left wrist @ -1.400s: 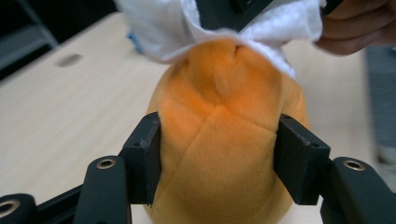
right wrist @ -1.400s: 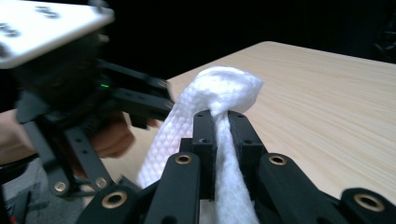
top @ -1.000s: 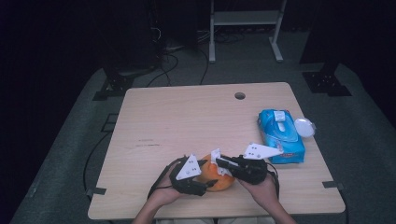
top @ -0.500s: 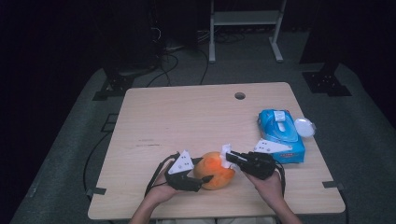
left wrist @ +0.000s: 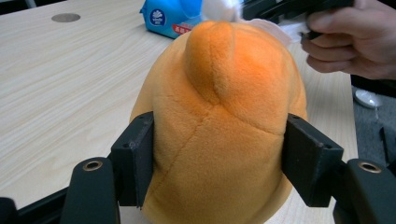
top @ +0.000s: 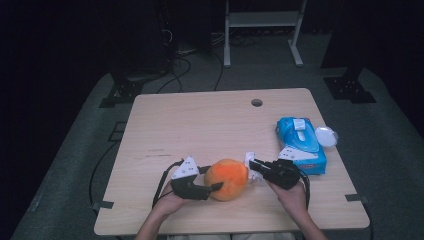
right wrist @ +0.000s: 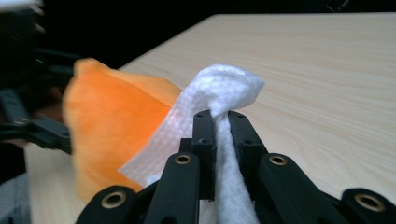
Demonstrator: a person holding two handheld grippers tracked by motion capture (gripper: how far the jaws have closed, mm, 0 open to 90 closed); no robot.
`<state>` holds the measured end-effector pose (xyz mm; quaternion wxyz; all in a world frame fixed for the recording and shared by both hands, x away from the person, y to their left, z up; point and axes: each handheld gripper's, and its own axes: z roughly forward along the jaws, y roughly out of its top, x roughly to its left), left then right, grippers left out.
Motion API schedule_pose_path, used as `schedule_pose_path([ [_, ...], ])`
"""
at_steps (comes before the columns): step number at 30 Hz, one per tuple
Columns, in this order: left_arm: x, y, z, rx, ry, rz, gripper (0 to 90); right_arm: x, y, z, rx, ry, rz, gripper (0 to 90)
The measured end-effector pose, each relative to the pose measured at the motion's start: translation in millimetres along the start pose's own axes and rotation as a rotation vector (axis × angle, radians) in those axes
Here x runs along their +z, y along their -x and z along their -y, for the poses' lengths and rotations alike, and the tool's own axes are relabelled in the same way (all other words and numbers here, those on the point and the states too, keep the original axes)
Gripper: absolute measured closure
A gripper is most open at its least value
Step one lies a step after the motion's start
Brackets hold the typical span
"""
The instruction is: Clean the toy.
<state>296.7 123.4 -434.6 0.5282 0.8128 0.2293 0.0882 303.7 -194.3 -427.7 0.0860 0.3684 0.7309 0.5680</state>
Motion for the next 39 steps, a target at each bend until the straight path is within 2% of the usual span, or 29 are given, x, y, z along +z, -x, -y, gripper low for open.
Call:
schedule_pose_path([
  [3,0.4,0.5,-0.9,0.010,-0.006,-0.002,33.4,1.0,-16.5,-7.3,-0.055,0.021,-0.053,81.2],
  [5,0.1,0.0,-1.4,0.007,-0.007,-0.012,33.1,5.7,-19.8,-5.1,-0.084,-0.002,-0.044,81.2],
  [7,0.3,-1.0,-1.0,-0.011,-0.001,-0.020,33.1,8.7,-10.8,1.5,-0.039,-0.008,-0.038,81.0],
  [9,0.0,-2.4,-1.4,-0.025,0.002,-0.027,33.1,7.7,-3.7,3.4,-0.025,-0.023,0.004,81.1],
  [10,-0.4,-2.8,-1.7,-0.027,0.000,-0.028,33.0,6.1,-2.8,2.9,-0.012,-0.018,0.007,81.0],
  [11,0.1,-3.1,-1.7,-0.029,0.005,-0.031,33.0,4.6,-4.9,1.2,-0.010,-0.005,0.000,81.0],
  [13,1.7,-2.2,-1.6,-0.030,0.009,-0.026,33.0,3.8,-15.4,-3.9,-0.048,0.014,-0.030,81.0],
  [15,1.9,-0.7,-1.9,-0.013,0.008,-0.012,30.7,7.7,-22.4,-5.4,-0.092,0.000,-0.033,81.0],
  [17,2.0,-2.0,0.1,-0.013,0.017,0.036,24.1,10.9,-17.1,-0.9,-0.067,-0.009,-0.035,80.9],
  [18,3.3,-2.0,1.4,-0.009,0.017,0.042,22.3,10.7,-13.0,0.7,-0.051,-0.011,-0.026,80.9],
  [20,6.9,-0.2,1.4,0.005,0.002,0.023,22.7,8.4,-8.3,0.5,-0.015,-0.006,-0.017,80.9],
  [21,7.9,1.2,0.0,0.011,-0.003,0.006,24.2,7.5,-10.6,-0.6,-0.020,0.000,-0.021,81.0],
  [22,8.2,2.5,-1.4,0.018,-0.005,-0.012,27.6,7.5,-15.8,-2.1,-0.027,0.003,-0.033,81.0],
  [24,8.5,5.0,-4.0,0.003,-0.002,-0.035,33.0,9.1,-27.4,-5.0,-0.023,0.029,-0.116,81.0],
  [25,8.0,7.0,-5.5,0.005,-0.004,-0.043,35.5,11.1,-34.3,-6.5,-0.047,0.031,-0.139,81.0],
  [26,6.1,8.1,-7.0,0.012,-0.006,-0.045,37.9,12.9,-39.1,-7.6,-0.078,0.026,-0.138,81.0],
  [27,3.0,8.1,-9.0,0.001,0.001,-0.034,39.8,13.7,-40.1,-7.9,-0.089,0.026,-0.127,81.1],
  [29,0.0,8.5,-12.2,-0.006,0.010,-0.036,41.1,12.3,-31.0,-6.6,-0.069,0.032,-0.101,81.1],
  [31,-1.0,10.8,-15.4,0.014,0.002,-0.045,41.1,10.3,-20.9,-4.5,-0.043,0.010,-0.057,81.0],
  [32,0.4,12.8,-16.0,0.026,-0.009,-0.056,41.1,9.3,-19.0,-3.8,-0.034,0.007,-0.056,81.0],
  [33,2.2,15.0,-16.4,0.042,-0.020,-0.061,41.1,8.3,-22.2,-4.5,-0.046,0.011,-0.055,80.9],
  [35,6.1,20.9,-17.0,0.071,-0.030,-0.054,40.6,7.2,-34.8,-10.0,-0.089,0.035,-0.089,80.8],
  [37,7.2,24.3,-17.6,0.090,-0.037,-0.054,38.4,8.4,-44.1,-14.3,-0.135,0.039,-0.089,80.9],
  [39,6.0,20.7,-16.2,0.065,-0.009,-0.038,32.4,10.5,-37.5,-11.0,-0.108,0.032,-0.094,81.0],
])
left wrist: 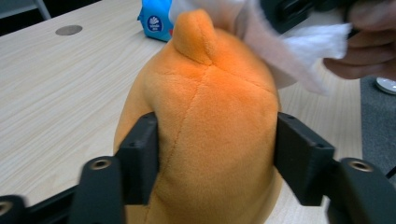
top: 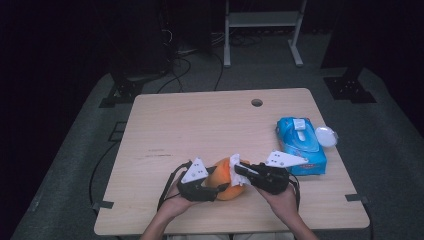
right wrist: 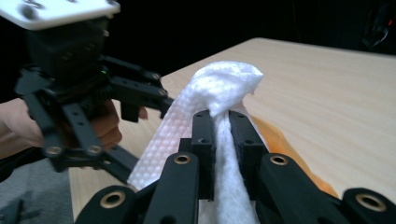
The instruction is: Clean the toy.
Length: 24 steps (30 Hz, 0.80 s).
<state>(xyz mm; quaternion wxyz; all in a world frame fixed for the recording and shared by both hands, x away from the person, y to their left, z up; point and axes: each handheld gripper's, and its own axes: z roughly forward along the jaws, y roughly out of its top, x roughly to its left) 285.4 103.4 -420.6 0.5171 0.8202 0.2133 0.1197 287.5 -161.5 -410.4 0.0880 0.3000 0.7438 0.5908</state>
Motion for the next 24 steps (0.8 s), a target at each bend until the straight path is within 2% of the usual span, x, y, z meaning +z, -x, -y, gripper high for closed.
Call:
schedule_pose_path([
  [1,-0.3,-3.5,1.2,-0.022,0.018,0.000,28.5,-0.5,5.2,4.0,0.020,-0.005,0.016,81.0],
  [3,3.3,-8.7,3.9,-0.064,-0.003,-0.029,16.9,-3.7,14.9,10.5,0.052,-0.013,0.045,81.1],
  [4,6.3,-10.0,6.7,-0.074,-0.013,-0.029,14.8,-5.9,18.3,11.1,0.075,-0.009,0.042,81.1],
  [5,9.7,-10.5,9.4,-0.082,-0.022,-0.014,14.7,-7.0,18.9,9.9,0.073,-0.007,0.042,81.0],
  [6,12.3,-9.7,11.1,-0.077,-0.027,-0.004,16.1,-7.5,17.2,7.7,0.065,-0.007,0.038,81.0],
  [10,10.2,-2.6,5.3,-0.010,-0.021,-0.022,36.7,-8.9,0.2,-3.6,0.008,0.028,0.010,81.0],
  [12,8.4,2.1,1.9,0.021,-0.031,-0.012,40.9,-8.4,-8.7,-8.5,-0.031,0.038,0.005,81.0],
  [13,6.7,3.7,0.9,0.033,-0.035,-0.007,42.3,-7.0,-10.9,-9.8,-0.058,0.029,0.014,81.1],
  [14,5.4,4.9,0.1,0.033,-0.034,-0.003,43.4,-6.2,-10.1,-8.9,-0.061,0.018,0.026,81.2],
  [16,3.4,5.1,-1.8,0.036,-0.036,-0.003,43.9,-5.7,-0.1,-3.0,-0.022,0.009,0.037,81.4],
  [19,4.2,5.8,-4.2,0.027,-0.032,-0.005,44.0,-10.6,7.9,-0.5,-0.004,-0.002,0.095,81.2],
  [20,4.4,7.0,-4.8,0.025,-0.033,-0.005,43.9,-12.0,4.3,-2.5,-0.016,0.003,0.099,81.2],
  [22,3.5,9.1,-6.4,0.033,-0.036,0.000,43.7,-11.3,-7.7,-6.8,-0.077,0.002,0.084,81.2],
  [24,2.2,11.0,-8.2,0.030,-0.037,0.004,43.0,-6.4,-13.7,-7.5,-0.110,-0.016,0.078,81.3],
])
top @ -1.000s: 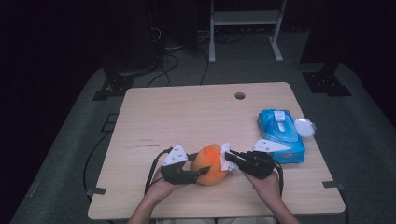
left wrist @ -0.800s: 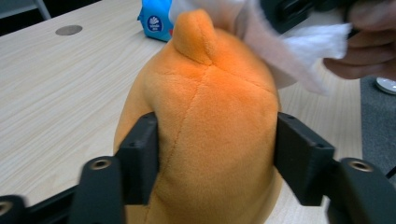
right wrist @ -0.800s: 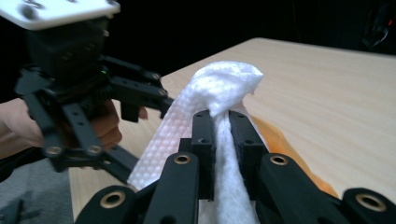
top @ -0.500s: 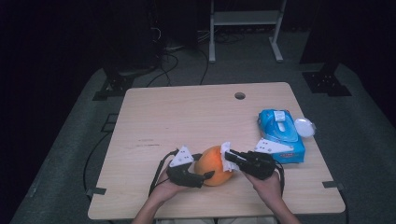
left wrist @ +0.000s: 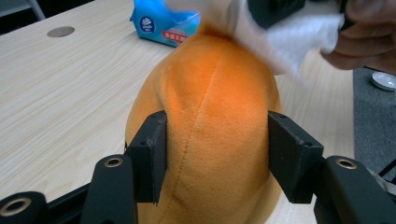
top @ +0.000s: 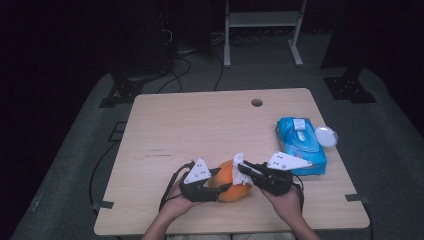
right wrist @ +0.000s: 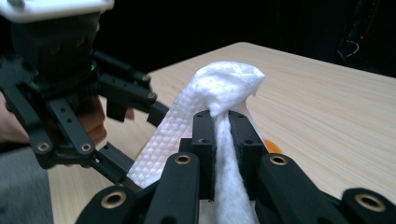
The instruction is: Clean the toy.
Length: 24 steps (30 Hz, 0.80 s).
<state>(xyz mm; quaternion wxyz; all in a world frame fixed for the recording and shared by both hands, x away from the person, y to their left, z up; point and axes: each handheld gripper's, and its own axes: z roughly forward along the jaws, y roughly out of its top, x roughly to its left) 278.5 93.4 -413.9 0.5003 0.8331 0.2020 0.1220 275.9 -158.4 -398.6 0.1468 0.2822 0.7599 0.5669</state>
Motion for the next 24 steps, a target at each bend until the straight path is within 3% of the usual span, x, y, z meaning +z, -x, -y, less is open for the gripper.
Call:
schedule_pose_path([
  [3,2.4,-0.4,0.6,-0.019,0.035,0.010,39.5,2.8,12.5,7.4,0.052,-0.014,0.001,81.4],
  [5,5.8,-2.9,1.6,-0.031,0.035,0.008,31.2,1.1,19.3,10.6,0.081,-0.018,0.013,81.3],
  [7,11.2,-6.3,5.2,-0.052,0.009,-0.016,18.6,-0.1,24.1,13.0,0.102,-0.015,0.010,81.3],
  [10,18.0,-11.5,12.8,-0.100,-0.023,0.002,12.7,0.7,21.3,12.7,0.114,-0.007,-0.009,80.9],
  [11,18.7,-11.1,13.7,-0.104,-0.032,0.003,12.6,2.1,16.2,11.3,0.091,-0.015,-0.008,80.8],
  [13,15.3,-8.0,11.7,-0.094,-0.028,-0.017,22.7,4.8,9.7,9.1,0.053,-0.031,0.000,80.9],
  [16,10.6,-4.2,5.3,-0.082,0.000,-0.021,36.6,2.2,21.2,10.5,0.088,-0.022,0.013,81.2],
  [19,9.7,-1.1,-1.0,-0.060,-0.006,-0.038,37.1,-1.3,22.6,10.3,0.104,-0.020,0.036,81.1],
  [24,7.3,1.0,-2.1,-0.048,-0.015,-0.050,37.4,5.7,0.1,2.7,0.025,-0.027,-0.016,81.1],
])
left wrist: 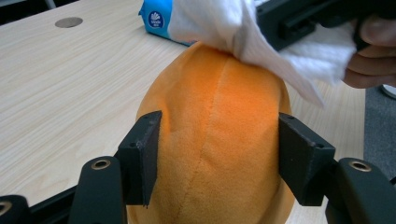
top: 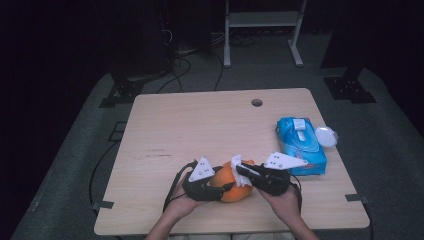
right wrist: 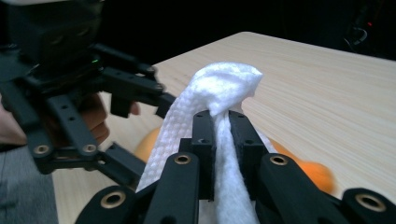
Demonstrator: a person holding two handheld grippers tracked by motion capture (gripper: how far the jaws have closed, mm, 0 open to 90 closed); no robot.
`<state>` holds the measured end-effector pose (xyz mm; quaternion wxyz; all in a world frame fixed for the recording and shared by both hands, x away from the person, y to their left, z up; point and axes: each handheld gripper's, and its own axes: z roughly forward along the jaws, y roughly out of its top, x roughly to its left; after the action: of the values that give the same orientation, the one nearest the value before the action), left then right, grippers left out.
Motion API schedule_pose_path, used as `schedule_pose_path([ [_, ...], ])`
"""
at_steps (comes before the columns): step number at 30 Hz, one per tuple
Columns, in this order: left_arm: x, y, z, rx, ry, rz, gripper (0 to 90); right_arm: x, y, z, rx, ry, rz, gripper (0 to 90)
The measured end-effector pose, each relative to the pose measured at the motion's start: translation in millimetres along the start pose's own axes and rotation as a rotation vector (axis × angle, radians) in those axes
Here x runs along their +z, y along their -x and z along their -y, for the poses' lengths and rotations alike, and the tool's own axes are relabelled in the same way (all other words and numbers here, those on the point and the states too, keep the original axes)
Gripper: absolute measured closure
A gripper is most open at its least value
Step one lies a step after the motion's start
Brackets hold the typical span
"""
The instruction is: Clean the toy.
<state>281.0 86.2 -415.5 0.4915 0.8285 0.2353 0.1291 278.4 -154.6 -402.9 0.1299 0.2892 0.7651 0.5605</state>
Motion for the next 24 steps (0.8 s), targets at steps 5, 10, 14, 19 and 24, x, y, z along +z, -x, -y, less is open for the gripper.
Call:
schedule_pose_path([
  [5,-5.2,-1.3,-3.2,0.004,0.019,-0.003,38.3,-1.7,21.3,8.3,0.069,-0.001,0.044,80.9],
  [10,-3.6,-0.8,-1.8,0.009,0.005,0.004,38.2,3.0,2.1,3.6,0.030,0.003,-0.009,80.8],
  [14,-1.9,-4.1,0.6,-0.022,0.019,0.030,30.3,6.6,7.7,5.6,0.040,-0.008,-0.009,81.1],
  [19,2.9,-13.3,6.8,-0.067,0.036,0.036,13.4,3.7,21.0,13.9,0.058,-0.016,0.024,81.1],
  [24,6.8,-15.0,12.6,-0.073,0.020,0.052,13.2,5.7,20.3,13.3,0.059,-0.015,0.023,80.9],
])
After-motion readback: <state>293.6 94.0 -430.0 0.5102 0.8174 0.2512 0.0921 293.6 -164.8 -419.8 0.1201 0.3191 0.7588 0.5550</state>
